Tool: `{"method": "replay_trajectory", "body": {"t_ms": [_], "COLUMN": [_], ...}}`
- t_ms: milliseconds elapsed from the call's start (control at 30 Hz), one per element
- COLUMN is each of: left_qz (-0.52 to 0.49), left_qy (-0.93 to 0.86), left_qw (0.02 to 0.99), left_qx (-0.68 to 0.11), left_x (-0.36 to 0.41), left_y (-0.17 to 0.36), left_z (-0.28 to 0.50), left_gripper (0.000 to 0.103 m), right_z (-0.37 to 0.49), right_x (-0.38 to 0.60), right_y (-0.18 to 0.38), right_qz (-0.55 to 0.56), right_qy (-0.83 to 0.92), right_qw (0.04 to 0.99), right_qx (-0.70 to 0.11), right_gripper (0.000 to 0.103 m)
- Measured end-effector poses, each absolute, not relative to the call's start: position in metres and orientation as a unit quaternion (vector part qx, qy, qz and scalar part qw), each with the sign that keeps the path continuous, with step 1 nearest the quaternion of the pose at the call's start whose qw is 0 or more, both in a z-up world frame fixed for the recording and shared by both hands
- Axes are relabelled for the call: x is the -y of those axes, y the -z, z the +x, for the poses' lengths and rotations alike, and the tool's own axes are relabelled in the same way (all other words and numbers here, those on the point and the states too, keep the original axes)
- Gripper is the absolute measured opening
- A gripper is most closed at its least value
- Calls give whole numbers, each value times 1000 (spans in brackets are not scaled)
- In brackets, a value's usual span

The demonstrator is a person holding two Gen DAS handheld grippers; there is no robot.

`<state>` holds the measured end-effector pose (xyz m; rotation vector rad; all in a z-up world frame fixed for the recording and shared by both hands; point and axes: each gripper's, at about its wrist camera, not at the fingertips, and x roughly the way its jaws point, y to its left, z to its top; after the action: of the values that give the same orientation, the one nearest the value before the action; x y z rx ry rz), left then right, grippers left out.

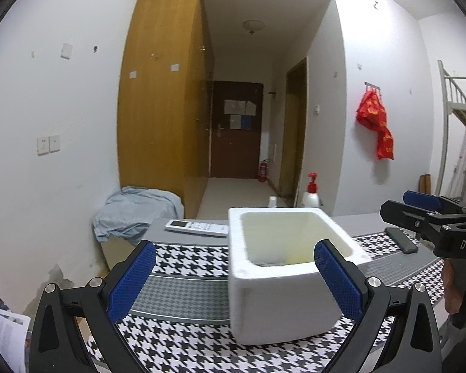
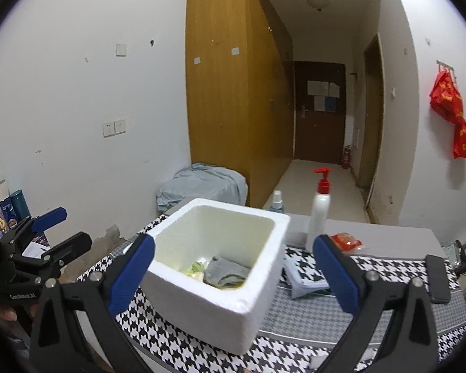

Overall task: Organize soft objects
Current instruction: 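Withdraw both open tools from the foam box, then move both tools toward the light-blue face mask and white foam tube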

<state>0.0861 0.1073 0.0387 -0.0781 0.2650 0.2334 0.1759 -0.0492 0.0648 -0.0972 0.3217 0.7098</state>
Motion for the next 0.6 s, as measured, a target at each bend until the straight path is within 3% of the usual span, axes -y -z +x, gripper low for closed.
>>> {"method": "replay_trajectory", "body": {"t_ms": [600], "left_qz": [-34], "left_qy": [-34], "left_qw": [989], "left_qx": [-138], "left_x": [-49], "left_y": [-44], "left_z": [101], "left_gripper": [102], "right_z": [150], "right_x": [126], "right_y": [-56], "right_qz": [-32], "right_qy": [-272], "right_qw": [949], "right_qx": [-155], "right_gripper": [103]}}
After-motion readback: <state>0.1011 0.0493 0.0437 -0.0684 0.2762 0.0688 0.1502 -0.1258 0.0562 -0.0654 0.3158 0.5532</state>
